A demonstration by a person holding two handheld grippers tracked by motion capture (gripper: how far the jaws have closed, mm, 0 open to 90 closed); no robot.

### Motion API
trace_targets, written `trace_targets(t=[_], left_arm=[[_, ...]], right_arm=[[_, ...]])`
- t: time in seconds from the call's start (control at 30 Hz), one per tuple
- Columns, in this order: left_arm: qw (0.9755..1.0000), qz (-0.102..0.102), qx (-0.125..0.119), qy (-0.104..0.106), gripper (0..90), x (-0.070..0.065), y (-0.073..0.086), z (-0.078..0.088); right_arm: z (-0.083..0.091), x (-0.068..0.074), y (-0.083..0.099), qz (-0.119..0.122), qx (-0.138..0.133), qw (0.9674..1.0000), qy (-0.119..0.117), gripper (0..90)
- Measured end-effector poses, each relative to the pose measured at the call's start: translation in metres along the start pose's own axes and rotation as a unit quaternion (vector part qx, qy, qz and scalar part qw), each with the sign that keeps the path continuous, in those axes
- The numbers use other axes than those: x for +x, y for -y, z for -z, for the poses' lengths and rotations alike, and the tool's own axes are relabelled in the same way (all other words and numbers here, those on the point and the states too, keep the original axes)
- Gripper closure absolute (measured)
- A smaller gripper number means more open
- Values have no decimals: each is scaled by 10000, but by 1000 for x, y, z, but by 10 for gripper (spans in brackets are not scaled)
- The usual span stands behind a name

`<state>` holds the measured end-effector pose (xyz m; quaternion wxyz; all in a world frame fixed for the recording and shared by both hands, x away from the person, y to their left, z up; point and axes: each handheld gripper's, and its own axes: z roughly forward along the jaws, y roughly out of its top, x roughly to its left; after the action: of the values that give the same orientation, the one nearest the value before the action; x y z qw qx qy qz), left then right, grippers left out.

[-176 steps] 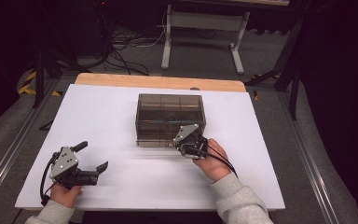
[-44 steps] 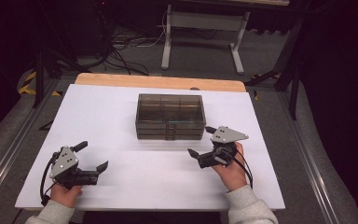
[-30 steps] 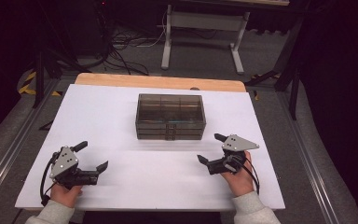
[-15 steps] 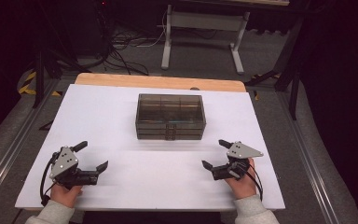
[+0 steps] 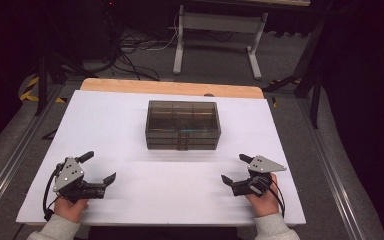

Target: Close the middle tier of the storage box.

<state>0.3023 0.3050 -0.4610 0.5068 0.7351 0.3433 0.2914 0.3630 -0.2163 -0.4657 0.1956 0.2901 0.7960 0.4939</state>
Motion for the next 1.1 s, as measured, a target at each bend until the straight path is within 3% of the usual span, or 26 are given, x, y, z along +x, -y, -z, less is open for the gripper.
trace_targets(t=[0.27,0.93,1.1], left_arm=[[10000,-89,-4,2,2,-1,0,0],[10000,-14,0,1,2,-1,0,-1],[10000,4,27,-6,2,-1,0,-1]], right_arm=[[3,1,3,-80,-73,9999,2,7],[1,0,3,-95,-77,9999,-16,6],[2,0,3,-195,-154,9997,-77,5]])
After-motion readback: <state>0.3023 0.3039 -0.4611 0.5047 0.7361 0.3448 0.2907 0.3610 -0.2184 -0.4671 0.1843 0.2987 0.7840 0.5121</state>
